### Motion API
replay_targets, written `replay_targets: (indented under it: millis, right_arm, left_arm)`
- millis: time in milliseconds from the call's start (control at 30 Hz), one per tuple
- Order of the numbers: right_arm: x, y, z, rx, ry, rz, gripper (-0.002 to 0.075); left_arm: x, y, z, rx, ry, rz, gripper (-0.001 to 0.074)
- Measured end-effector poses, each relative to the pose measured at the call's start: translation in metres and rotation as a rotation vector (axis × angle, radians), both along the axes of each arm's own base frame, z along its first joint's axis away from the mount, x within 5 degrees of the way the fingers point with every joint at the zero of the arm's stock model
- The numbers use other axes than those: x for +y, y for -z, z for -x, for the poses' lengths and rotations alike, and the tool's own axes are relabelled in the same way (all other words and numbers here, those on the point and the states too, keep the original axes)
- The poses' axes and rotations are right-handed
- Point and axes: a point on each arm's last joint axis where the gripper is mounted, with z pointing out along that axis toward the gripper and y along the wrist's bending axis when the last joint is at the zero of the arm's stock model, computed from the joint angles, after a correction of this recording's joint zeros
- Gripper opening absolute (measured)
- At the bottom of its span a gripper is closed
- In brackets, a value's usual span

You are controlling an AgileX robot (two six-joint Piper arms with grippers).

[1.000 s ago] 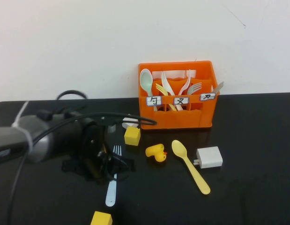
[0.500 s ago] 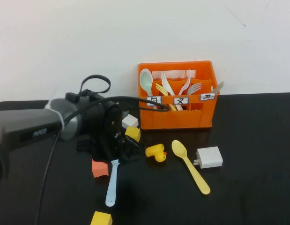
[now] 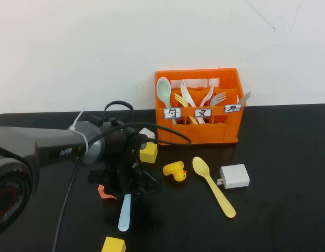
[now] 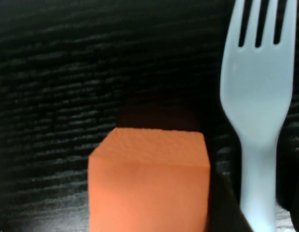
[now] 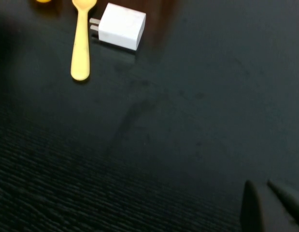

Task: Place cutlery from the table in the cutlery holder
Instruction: Pick up the fork

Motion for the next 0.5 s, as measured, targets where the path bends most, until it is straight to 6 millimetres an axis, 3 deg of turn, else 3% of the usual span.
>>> replay_targets:
  millis: [167,267,367,500]
  right_arm:
    - [0.0001,0.0,0.0,0.0,0.0,-0.002,-0.0002]
    - [0.0001,-0.0005,-0.0004,-0.006,0.002,-0.004,-0.0002]
    - [0.0,-0.001,-0.001,-0.014,0.005,-0.006,-0.0002]
    - [0.0001,-0.0012,-0.0011,-0.017,0.006,-0.008,-0.0002]
  left_arm:
    - [-0.001,0.0005,-0.002,-0.003,0.016,-0.003,0.0289]
    - [-0.0015,0.0006,-0.0015,-0.001,0.019,-0.004,0.0222]
    - [-0.0013,0.0013,-0.0015,0.0,0.022,-0.008,0.0104]
    - [-0.0012,0.0014,-0.0013,0.003,0.016,-0.008,0.0105]
